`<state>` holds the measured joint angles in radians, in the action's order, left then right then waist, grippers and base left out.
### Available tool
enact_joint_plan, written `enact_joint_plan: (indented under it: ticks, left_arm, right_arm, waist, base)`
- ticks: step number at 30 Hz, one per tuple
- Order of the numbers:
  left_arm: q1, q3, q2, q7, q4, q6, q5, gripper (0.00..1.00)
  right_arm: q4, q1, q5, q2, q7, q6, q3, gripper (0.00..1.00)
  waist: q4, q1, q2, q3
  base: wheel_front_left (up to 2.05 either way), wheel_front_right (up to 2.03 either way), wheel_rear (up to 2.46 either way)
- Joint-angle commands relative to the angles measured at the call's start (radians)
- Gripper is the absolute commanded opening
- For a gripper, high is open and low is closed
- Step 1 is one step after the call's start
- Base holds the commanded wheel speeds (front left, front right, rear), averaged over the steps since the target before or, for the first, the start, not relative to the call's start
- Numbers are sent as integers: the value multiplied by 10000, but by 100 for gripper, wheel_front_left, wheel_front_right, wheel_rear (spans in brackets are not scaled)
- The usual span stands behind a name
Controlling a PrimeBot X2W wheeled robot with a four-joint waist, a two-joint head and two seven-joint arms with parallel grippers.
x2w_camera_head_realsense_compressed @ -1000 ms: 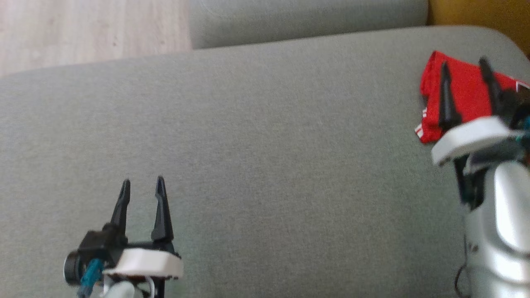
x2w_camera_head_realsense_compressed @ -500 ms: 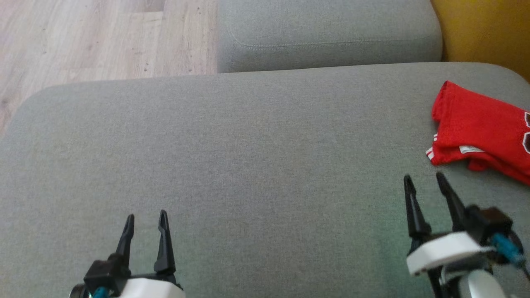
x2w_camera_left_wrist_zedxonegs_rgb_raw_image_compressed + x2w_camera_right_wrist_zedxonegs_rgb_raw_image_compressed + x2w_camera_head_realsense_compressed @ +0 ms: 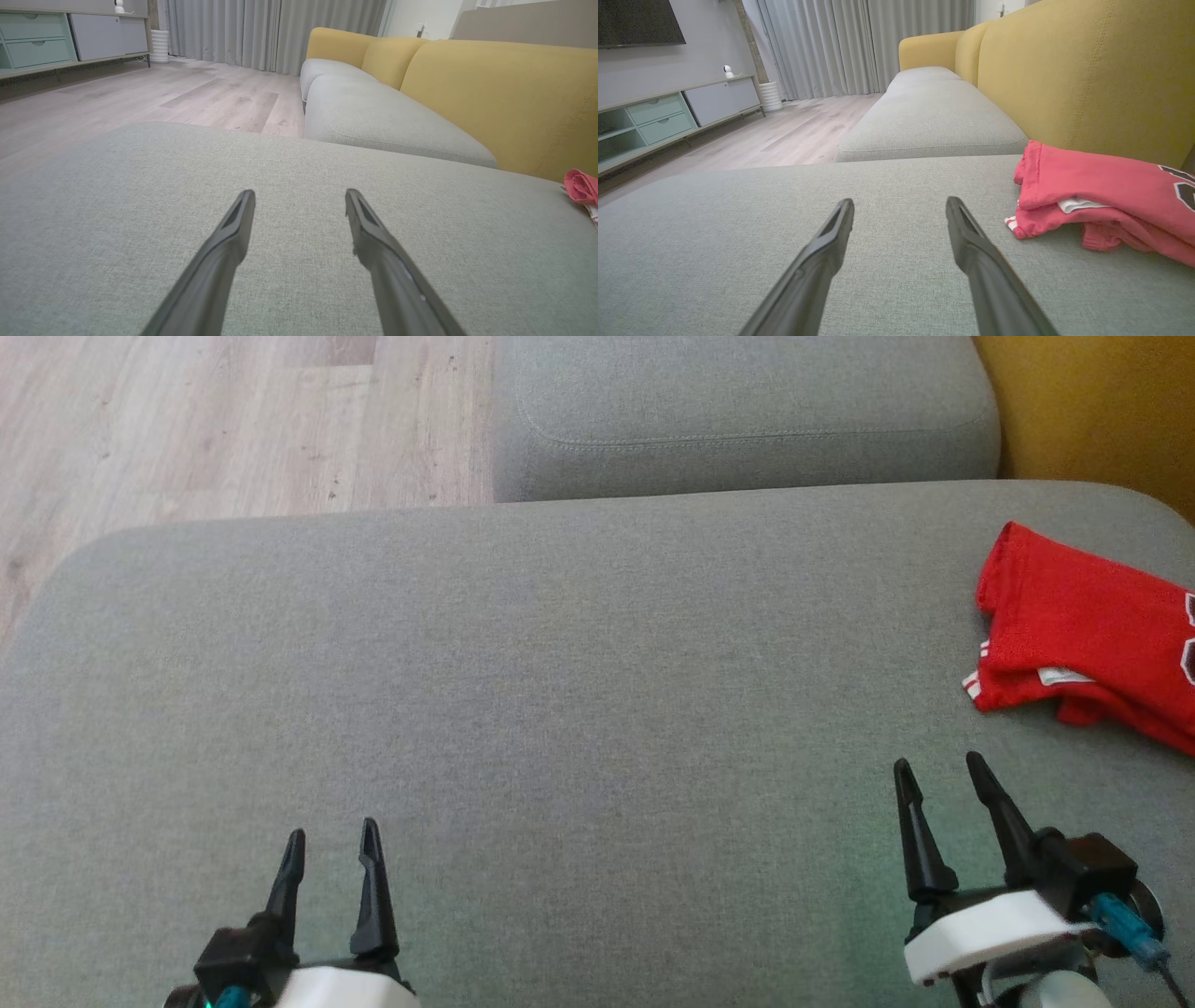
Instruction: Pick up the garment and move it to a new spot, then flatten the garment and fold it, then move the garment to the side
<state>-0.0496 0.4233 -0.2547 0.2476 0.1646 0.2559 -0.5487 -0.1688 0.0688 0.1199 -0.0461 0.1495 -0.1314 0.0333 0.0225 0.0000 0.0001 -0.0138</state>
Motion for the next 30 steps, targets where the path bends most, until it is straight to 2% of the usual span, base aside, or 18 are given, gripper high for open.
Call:
enact_joint_plan:
  ticks: [1,13,14,19,30]
  left_arm:
    - [295,-290,-30,44,-207,63,-100,100]
    - [223,-226,17,-146,-229,20,-352,100]
    - [-4,45,83,-190,57,2,-338,0]
    - [-227,76,196,-189,763,3,-329,0]
    - [-78,-369,335,-461,759,-330,-1261,0]
  right_arm:
    - [292,-296,-87,-42,118,7,273,100]
    - [206,-332,-6,-42,182,7,348,100]
    - [-69,1,8,0,18,0,85,0]
    - [-891,290,23,6,-17,0,113,0]
    - [-863,121,1416,-72,-164,1,75,0]
  waist:
    - [10,0,-1,-4]
    - [-14,0,-1,30]
    - [-12,0,-1,31]
    - [-18,0,-1,35]
    - [-36,0,-1,48]
  base:
    - [0,0,0]
    - [0,0,0]
    - [0,0,0]
    - [0,0,0]
    - [0,0,0]
